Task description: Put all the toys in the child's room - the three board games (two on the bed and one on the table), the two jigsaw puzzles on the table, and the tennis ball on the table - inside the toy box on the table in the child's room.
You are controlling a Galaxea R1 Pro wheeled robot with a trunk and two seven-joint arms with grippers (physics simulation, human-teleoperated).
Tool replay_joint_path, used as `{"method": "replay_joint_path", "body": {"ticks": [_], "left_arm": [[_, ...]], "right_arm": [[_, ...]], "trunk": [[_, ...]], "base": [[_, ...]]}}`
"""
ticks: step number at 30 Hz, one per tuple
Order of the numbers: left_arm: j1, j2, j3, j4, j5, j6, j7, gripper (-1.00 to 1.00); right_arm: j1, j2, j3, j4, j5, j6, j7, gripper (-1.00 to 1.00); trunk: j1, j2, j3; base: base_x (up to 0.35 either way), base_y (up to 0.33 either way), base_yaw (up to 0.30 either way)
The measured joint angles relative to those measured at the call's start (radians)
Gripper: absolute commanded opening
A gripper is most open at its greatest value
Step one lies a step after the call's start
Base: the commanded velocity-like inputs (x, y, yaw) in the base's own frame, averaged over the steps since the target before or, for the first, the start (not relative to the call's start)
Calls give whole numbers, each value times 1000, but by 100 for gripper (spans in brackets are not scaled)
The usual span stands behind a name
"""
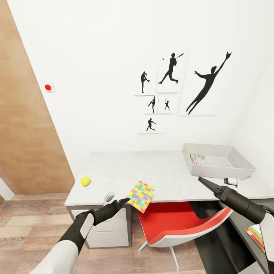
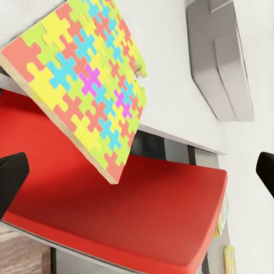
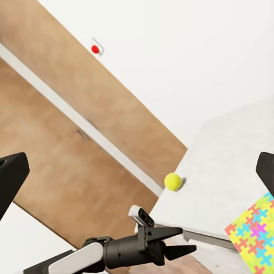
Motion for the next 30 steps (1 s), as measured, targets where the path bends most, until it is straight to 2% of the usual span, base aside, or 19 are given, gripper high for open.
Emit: {"method": "replay_joint_path", "body": {"ticks": [4, 7, 10, 18, 30], "left_arm": [[0, 3, 12, 0, 0, 2, -4, 100], [0, 2, 16, 0, -1, 2, -2, 100], [0, 0, 17, 1, -1, 2, -1, 100], [0, 0, 17, 2, -2, 2, 1, 100], [0, 1, 19, 22, -2, -1, 1, 100]], "right_arm": [[0, -1, 0, -8, -1, 10, 4, 100], [0, -1, 1, -31, -4, 58, 14, 100], [0, -2, 2, -41, -9, 97, 65, 100], [1, -5, 7, -47, -28, 105, 172, 100], [24, -3, 10, -48, -32, 104, 187, 100]], "trunk": [[15, -28, -13], [27, -49, -22], [38, -70, -32], [69, -126, -57], [115, -211, -94]], "base": [[0, 0, 0], [0, 0, 0], [0, 0, 0], [0, 0, 0], [0, 0, 0]]}}
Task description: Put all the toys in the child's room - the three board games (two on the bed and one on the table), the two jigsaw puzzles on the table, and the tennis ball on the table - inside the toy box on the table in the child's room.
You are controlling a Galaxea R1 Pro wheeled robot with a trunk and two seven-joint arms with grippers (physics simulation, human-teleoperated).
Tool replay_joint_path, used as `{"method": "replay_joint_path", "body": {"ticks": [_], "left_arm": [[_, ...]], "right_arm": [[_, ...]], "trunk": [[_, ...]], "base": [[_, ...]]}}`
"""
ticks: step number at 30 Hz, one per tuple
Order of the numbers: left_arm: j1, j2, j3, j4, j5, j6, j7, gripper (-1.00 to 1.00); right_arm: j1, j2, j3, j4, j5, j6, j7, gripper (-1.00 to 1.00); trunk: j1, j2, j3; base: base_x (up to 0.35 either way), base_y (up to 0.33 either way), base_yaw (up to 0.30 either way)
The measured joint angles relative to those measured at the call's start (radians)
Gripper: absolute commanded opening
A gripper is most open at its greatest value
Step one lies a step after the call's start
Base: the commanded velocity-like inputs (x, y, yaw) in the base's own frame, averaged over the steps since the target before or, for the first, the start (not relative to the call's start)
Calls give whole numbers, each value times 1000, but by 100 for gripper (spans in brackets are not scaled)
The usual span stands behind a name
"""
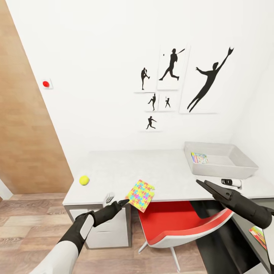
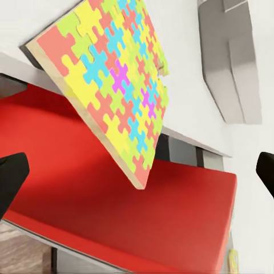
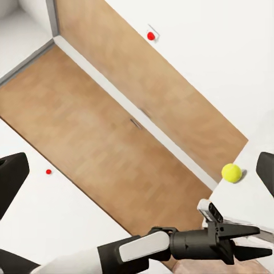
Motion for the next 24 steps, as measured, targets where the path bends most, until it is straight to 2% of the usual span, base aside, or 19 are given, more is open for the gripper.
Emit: {"method": "replay_joint_path", "body": {"ticks": [24], "left_arm": [[0, -4, -2, 24, -3, -12, -7, 100]], "right_arm": [[2, 2, 0, 0, 3, -3, -3, 100]], "trunk": [[92, -168, -75]], "base": [[0, 0, 0]]}}
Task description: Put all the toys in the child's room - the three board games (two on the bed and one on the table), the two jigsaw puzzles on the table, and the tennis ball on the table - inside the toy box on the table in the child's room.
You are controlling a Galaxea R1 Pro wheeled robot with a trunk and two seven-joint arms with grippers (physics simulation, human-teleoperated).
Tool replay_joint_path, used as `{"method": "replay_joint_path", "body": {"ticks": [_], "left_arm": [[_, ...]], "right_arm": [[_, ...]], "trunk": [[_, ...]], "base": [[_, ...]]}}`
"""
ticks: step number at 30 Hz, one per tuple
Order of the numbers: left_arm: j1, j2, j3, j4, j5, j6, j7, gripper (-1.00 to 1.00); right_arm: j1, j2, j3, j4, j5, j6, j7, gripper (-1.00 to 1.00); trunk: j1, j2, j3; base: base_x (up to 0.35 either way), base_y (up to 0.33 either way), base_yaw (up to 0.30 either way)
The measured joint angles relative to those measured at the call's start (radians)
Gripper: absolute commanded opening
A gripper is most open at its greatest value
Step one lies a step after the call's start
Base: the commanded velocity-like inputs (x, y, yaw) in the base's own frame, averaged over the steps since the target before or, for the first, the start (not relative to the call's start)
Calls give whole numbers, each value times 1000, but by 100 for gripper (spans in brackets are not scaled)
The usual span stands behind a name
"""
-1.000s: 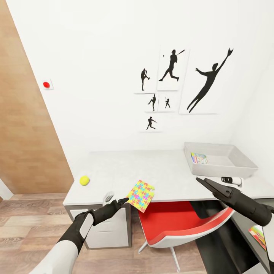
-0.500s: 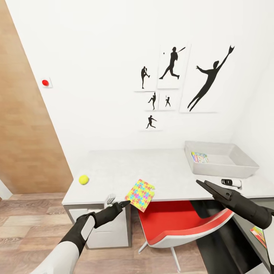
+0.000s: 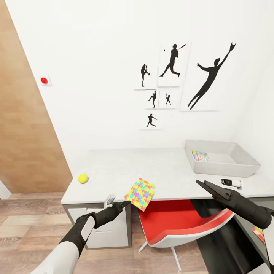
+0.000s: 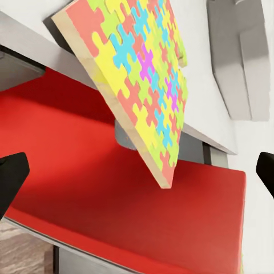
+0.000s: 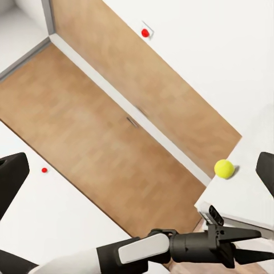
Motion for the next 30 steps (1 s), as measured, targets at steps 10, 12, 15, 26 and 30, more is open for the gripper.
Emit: {"method": "replay_joint_path", "body": {"ticks": [10, 12, 15, 26, 30], "left_arm": [[0, 0, 0, 0, -1, 1, -4, 100], [0, 0, -1, 0, -1, 1, -4, 100], [0, 0, -1, 0, -1, 1, -3, 100], [0, -2, -2, 0, -3, 3, 6, 100], [1, -3, -2, 0, -4, 3, 7, 100]], "right_arm": [[0, 1, 0, 1, 7, -1, 1, 100], [0, 2, 1, 1, 8, -1, 1, 100], [0, 2, 1, 2, 9, -1, 1, 100], [0, 1, 0, 2, 9, -1, 1, 100], [0, 1, -1, 1, 9, -1, 1, 100]], "trunk": [[38, -70, -31], [46, -84, -38], [58, -105, -47], [69, -126, -57], [69, -126, -57]], "base": [[0, 0, 0], [0, 0, 0], [0, 0, 0], [0, 0, 0], [0, -14, 0]]}}
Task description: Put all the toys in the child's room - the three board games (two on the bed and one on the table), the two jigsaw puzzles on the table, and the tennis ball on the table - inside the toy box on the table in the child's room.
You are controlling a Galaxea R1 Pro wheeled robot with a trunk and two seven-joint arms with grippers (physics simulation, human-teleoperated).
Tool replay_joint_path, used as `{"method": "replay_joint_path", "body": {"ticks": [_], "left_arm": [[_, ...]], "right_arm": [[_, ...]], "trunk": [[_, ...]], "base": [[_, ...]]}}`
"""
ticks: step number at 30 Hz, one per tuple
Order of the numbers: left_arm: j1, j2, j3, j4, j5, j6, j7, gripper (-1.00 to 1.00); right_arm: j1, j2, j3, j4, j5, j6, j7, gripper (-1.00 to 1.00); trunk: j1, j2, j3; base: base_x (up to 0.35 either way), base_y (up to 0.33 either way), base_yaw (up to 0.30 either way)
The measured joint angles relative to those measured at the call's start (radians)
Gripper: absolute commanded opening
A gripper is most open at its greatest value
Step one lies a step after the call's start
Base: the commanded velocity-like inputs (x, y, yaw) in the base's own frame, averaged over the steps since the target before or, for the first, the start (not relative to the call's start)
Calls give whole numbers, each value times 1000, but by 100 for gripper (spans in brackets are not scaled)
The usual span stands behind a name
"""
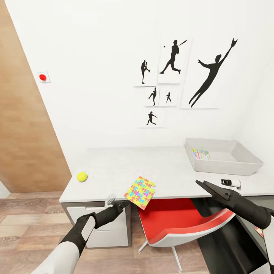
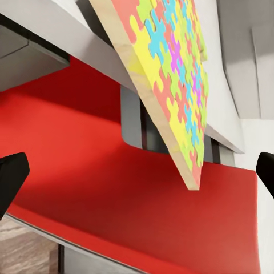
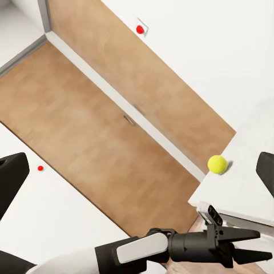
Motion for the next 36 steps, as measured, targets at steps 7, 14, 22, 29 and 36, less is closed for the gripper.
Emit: {"method": "replay_joint_path", "body": {"ticks": [7, 14, 22, 29, 36], "left_arm": [[1, 0, -1, 0, 0, 0, 0, 100], [1, 0, -1, 0, 0, 0, 1, 100], [1, 0, -2, 0, -2, 0, 1, 100], [1, 0, -1, 0, -1, -2, 1, 100], [1, 0, -1, 0, 0, -2, 0, 100]], "right_arm": [[0, 0, 0, 0, 1, -1, 0, 100], [0, 0, 1, 0, 1, -1, 0, 100], [0, 0, 1, 1, 2, -1, 0, 100], [0, 0, 0, 1, 2, -1, 0, 100], [0, 0, 0, 1, 2, -1, 0, 100]], "trunk": [[0, 0, 0], [0, 0, 0], [0, 0, 0], [0, 0, 0], [0, 0, 0]], "base": [[13, -100, 0], [4, -17, 0], [80, -1, 0], [105, 0, 0], [7, -128, 0]]}}
